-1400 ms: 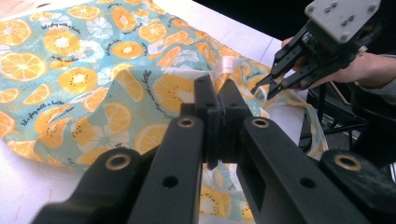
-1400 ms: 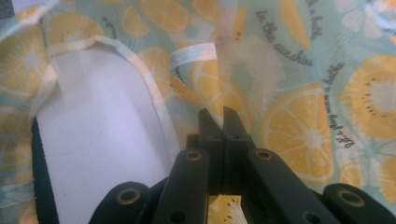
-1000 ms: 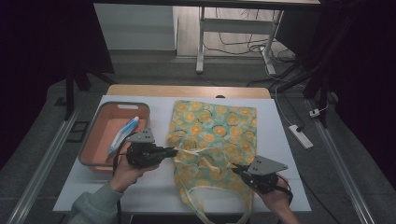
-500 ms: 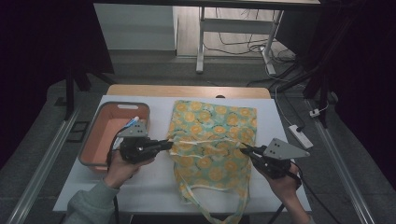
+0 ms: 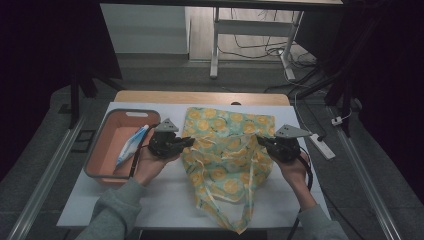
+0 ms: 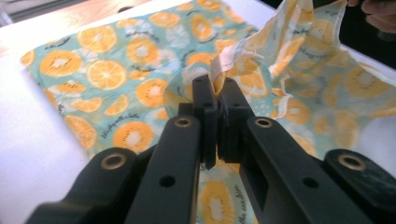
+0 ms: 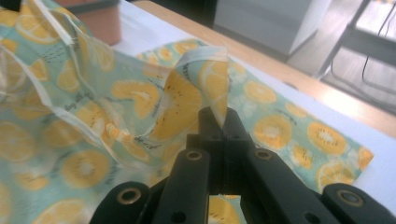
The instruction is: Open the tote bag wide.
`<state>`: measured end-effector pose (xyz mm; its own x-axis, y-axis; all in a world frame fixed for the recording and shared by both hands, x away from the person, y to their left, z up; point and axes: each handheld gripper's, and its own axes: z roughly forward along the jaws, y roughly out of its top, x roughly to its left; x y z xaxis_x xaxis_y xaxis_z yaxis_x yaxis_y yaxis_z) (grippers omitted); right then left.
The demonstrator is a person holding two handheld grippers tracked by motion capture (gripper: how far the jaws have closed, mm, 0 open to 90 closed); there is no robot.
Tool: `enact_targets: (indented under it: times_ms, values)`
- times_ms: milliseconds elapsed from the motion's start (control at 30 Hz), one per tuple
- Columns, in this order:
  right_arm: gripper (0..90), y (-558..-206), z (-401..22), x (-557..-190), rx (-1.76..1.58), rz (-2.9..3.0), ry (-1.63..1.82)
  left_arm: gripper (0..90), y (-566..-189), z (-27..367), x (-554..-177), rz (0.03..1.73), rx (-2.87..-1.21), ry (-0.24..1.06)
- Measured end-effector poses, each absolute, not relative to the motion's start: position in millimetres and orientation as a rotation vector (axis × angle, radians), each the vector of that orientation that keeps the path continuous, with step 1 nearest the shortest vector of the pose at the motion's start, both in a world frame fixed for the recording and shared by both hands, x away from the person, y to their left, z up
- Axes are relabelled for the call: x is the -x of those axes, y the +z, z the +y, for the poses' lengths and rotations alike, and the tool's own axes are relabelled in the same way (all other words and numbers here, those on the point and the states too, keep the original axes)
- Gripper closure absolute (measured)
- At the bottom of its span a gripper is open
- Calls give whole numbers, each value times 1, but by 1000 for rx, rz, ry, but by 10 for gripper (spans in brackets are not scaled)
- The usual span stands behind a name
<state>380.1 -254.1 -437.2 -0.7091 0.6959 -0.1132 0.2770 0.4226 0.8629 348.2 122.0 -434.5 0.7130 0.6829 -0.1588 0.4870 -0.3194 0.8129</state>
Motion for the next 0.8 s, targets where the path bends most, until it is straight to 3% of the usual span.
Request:
enact_targets:
  times_ms: [433,633,700,733,800]
  values:
    - [896,-493,-264,-409,-1007,2356,1030,843,-464,74,-382,973,-2087,263]
    - [896,-502,-266,-411,-1025,2382,995,797,-477,63,-391,982,-2109,235]
    - [896,-502,-265,-410,-1021,2384,992,696,-479,62,-391,975,-2109,224]
    - [896,-502,-265,-410,-1021,2384,992,696,-478,62,-390,971,-2104,220]
    - [895,-502,-265,-410,-1019,2388,986,535,-473,63,-383,956,-2092,226]
